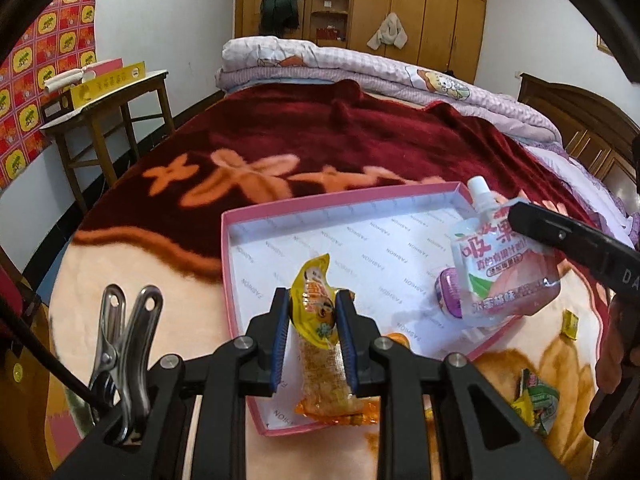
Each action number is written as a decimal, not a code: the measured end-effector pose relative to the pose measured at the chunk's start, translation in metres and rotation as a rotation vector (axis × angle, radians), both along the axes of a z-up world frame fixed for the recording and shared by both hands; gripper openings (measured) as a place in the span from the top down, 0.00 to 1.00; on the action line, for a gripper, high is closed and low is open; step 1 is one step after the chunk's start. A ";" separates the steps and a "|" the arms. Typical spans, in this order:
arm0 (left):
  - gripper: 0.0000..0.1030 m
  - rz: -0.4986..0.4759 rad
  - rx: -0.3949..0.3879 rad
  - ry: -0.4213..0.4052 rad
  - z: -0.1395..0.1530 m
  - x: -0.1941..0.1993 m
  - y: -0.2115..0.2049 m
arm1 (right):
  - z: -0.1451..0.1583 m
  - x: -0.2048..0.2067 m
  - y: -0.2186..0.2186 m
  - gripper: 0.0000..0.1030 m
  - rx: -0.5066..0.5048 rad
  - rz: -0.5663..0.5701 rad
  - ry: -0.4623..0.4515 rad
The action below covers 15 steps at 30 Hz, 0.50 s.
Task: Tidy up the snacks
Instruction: 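Lower yellow jelly cup into tray with left tool while right tool drops pink pouch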
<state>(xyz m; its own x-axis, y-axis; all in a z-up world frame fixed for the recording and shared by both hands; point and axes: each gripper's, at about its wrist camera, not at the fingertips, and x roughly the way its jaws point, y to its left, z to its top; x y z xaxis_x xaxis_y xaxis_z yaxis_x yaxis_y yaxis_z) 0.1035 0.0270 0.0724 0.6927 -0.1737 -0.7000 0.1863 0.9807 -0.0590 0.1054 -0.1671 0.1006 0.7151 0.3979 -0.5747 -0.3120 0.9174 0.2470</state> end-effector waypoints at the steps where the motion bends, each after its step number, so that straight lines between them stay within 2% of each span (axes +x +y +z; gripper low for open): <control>1: 0.76 0.000 0.000 0.000 -0.001 0.000 0.000 | -0.001 0.001 0.002 0.70 0.000 0.003 0.002; 3: 0.76 0.008 0.009 -0.003 -0.002 0.000 0.001 | -0.006 0.005 0.007 0.70 -0.001 0.012 0.011; 7: 0.68 0.010 0.000 0.006 -0.002 0.000 0.002 | -0.011 0.008 0.013 0.69 0.002 0.020 0.020; 12: 0.68 0.005 -0.020 0.013 0.000 -0.006 0.002 | -0.011 0.007 0.013 0.69 0.013 0.016 0.011; 15: 0.67 0.000 -0.032 0.018 0.002 -0.012 -0.001 | -0.009 0.003 0.012 0.64 0.007 0.009 0.007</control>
<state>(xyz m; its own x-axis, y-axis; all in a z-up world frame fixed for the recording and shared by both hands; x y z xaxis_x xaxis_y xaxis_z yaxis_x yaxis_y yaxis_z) 0.0912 0.0264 0.0743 0.6802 -0.1960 -0.7063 0.1845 0.9783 -0.0939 0.1080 -0.1551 0.0915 0.7074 0.4081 -0.5771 -0.3184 0.9129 0.2553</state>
